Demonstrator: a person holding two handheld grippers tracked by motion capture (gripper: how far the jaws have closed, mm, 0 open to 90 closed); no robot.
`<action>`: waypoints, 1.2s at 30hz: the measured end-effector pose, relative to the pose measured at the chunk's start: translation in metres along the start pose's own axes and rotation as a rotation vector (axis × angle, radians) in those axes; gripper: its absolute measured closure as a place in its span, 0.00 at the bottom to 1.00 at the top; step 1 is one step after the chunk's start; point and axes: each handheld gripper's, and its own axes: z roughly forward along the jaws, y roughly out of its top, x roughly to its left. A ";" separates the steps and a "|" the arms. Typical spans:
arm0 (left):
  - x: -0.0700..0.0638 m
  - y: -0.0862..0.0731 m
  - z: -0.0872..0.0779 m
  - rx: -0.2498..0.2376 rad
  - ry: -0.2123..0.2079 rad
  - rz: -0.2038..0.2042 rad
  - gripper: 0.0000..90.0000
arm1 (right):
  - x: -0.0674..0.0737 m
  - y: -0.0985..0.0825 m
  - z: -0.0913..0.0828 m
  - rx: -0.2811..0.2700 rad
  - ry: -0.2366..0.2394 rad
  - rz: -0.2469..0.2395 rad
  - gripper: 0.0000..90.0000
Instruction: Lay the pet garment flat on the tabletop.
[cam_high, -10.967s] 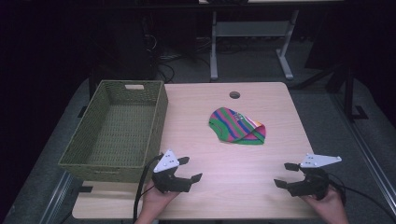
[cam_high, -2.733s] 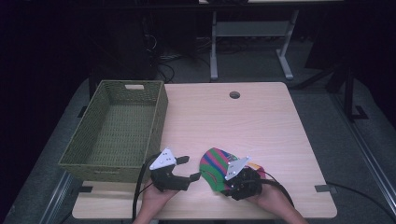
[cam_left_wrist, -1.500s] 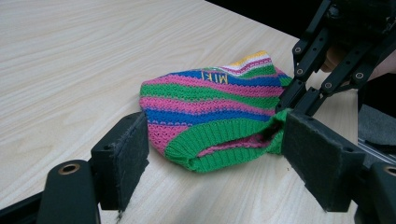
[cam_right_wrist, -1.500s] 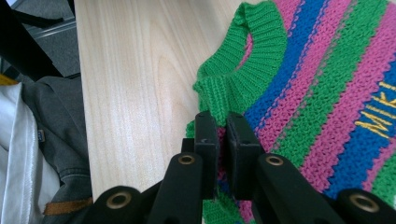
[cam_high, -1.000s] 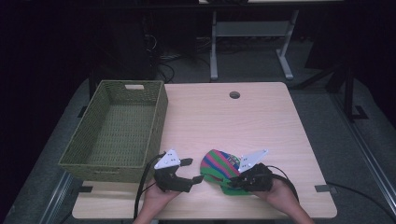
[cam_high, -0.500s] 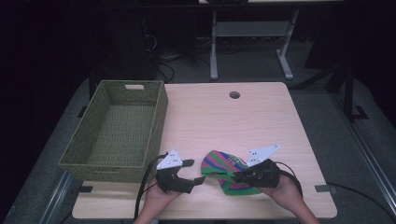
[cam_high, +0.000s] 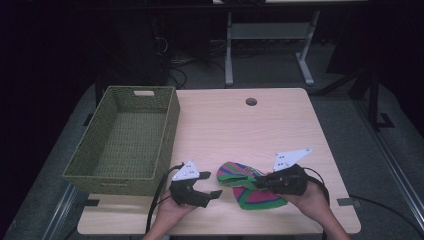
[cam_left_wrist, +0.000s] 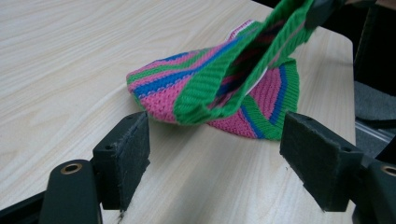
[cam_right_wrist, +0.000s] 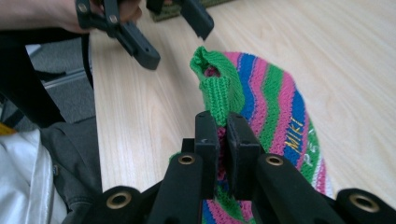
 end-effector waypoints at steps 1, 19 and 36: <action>0.000 0.000 0.001 0.005 0.005 0.010 0.26 | 0.000 0.000 -0.002 -0.005 -0.003 0.001 0.93; 0.009 0.005 0.020 0.036 0.034 0.073 0.44 | -0.008 0.008 -0.014 -0.064 0.010 0.015 0.93; 0.008 0.015 0.024 0.004 -0.068 0.116 0.94 | -0.015 0.007 -0.017 -0.072 0.008 0.045 0.94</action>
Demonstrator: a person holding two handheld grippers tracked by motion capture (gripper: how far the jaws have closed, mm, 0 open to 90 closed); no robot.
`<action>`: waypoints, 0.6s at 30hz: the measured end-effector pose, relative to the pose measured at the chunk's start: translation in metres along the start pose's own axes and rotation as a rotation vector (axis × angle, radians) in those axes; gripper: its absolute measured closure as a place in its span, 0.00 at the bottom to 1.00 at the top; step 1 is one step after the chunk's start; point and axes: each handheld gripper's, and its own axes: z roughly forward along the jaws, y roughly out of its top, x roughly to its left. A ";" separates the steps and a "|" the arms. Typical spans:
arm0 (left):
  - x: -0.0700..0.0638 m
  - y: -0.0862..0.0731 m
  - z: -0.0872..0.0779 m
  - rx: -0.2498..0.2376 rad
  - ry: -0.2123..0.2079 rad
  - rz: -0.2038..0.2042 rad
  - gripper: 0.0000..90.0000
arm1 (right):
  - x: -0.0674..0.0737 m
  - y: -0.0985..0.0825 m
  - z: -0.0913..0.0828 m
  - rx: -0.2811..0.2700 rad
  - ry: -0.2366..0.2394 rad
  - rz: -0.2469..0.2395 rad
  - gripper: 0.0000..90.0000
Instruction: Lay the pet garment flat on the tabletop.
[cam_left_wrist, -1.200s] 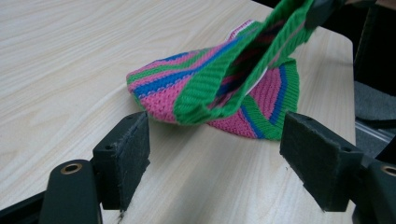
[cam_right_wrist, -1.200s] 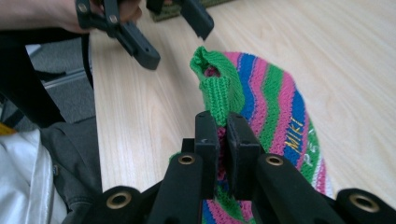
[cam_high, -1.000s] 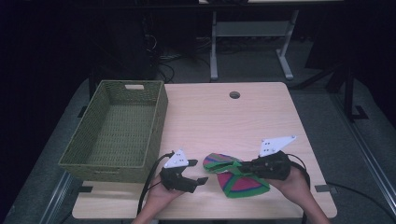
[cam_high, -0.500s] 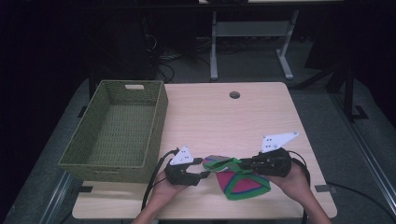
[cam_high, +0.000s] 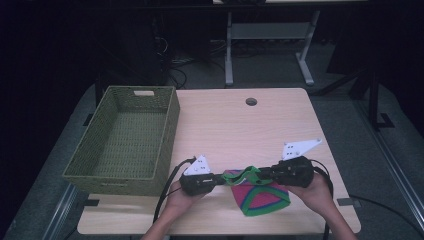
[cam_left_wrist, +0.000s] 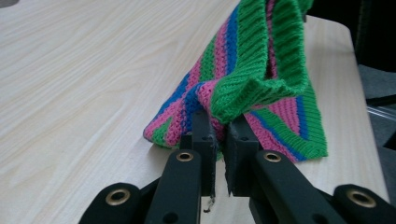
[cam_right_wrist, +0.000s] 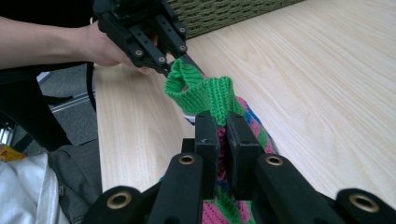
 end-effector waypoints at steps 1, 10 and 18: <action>0.000 0.000 0.000 -0.003 -0.007 0.002 0.94 | 0.000 0.000 0.000 0.001 -0.001 0.002 0.94; 0.002 0.001 -0.006 -0.025 -0.052 -0.012 0.95 | -0.004 -0.001 -0.003 0.000 -0.015 0.013 0.94; 0.005 0.003 -0.013 -0.035 -0.060 -0.017 0.95 | -0.006 -0.003 -0.004 0.005 -0.020 0.023 0.94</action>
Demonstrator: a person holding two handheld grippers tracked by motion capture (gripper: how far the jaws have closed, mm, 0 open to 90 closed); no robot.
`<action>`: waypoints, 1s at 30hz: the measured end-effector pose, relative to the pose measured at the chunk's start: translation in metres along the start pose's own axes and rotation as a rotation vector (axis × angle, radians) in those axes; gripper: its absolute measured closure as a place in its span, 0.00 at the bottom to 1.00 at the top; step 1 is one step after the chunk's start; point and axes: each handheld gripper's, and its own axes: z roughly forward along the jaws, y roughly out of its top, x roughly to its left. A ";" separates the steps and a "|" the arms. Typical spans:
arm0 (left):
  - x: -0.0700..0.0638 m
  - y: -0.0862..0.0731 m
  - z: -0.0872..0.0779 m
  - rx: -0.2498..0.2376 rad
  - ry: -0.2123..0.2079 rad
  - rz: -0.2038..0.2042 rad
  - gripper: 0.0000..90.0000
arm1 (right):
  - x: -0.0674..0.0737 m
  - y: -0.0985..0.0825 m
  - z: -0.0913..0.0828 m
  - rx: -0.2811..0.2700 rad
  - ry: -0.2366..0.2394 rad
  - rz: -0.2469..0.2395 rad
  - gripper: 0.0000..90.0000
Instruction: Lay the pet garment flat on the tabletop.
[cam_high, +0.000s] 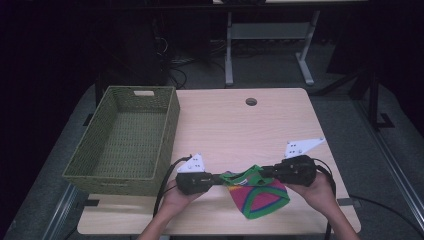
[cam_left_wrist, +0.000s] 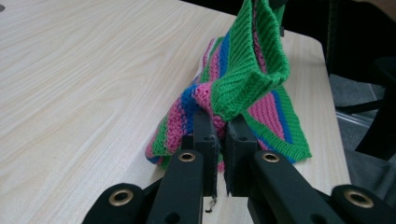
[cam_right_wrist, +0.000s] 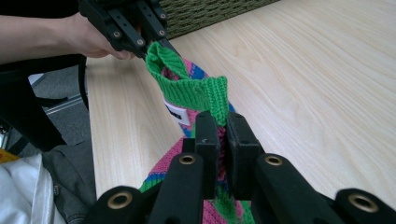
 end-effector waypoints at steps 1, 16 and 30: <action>0.001 0.001 -0.001 0.001 -0.005 0.004 0.95 | 0.000 0.000 0.000 0.001 -0.002 0.002 0.94; 0.002 0.020 -0.015 0.001 -0.011 0.012 0.95 | 0.010 0.002 -0.005 0.017 -0.009 -0.024 0.94; 0.005 0.026 -0.026 -0.004 -0.065 -0.007 0.95 | 0.025 0.005 -0.008 0.010 0.007 -0.044 0.94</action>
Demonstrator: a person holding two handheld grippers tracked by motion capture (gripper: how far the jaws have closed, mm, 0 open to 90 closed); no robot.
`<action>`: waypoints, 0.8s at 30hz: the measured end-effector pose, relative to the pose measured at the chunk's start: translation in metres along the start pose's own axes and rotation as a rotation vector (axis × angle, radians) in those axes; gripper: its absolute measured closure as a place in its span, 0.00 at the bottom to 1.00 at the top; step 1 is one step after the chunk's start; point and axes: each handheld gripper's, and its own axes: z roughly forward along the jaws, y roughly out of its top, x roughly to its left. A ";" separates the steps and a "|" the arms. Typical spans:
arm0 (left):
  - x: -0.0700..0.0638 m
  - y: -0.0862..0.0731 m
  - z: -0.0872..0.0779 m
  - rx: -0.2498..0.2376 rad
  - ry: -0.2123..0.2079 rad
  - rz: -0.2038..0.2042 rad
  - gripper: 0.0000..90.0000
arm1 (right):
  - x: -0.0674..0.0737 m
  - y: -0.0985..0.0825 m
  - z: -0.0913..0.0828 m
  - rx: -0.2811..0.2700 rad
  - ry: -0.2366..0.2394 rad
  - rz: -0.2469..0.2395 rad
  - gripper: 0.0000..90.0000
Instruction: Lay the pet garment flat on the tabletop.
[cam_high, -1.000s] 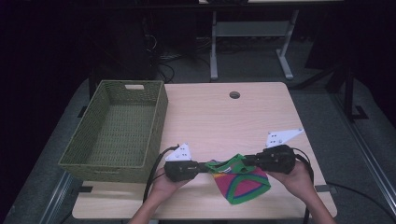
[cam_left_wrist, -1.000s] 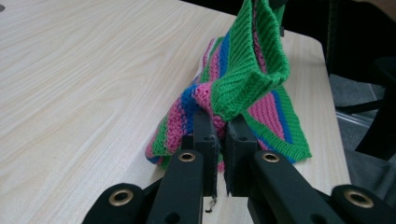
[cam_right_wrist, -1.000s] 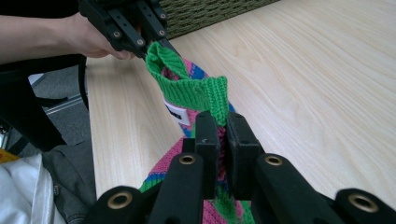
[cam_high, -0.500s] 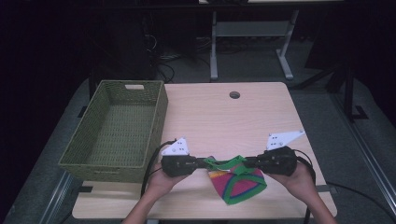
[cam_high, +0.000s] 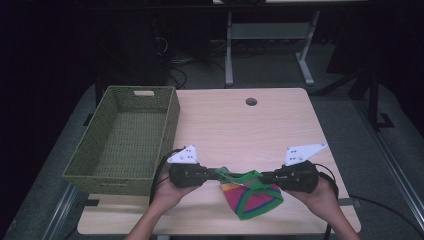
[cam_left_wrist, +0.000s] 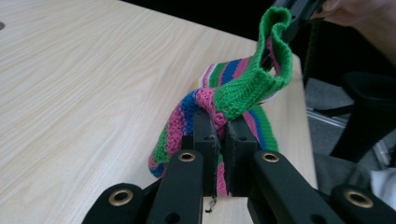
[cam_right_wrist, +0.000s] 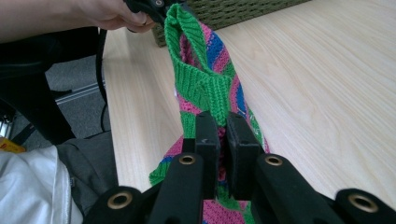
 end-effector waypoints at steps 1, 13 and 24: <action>0.000 0.001 -0.001 -0.002 -0.004 0.003 0.95 | 0.001 0.001 -0.001 -0.001 -0.001 -0.001 0.94; 0.007 0.005 0.003 0.011 -0.114 -0.019 0.95 | -0.010 0.002 -0.006 0.012 -0.037 0.014 0.94; 0.029 0.018 0.010 0.016 -0.071 -0.048 0.94 | -0.029 0.012 -0.002 0.038 -0.064 0.024 0.93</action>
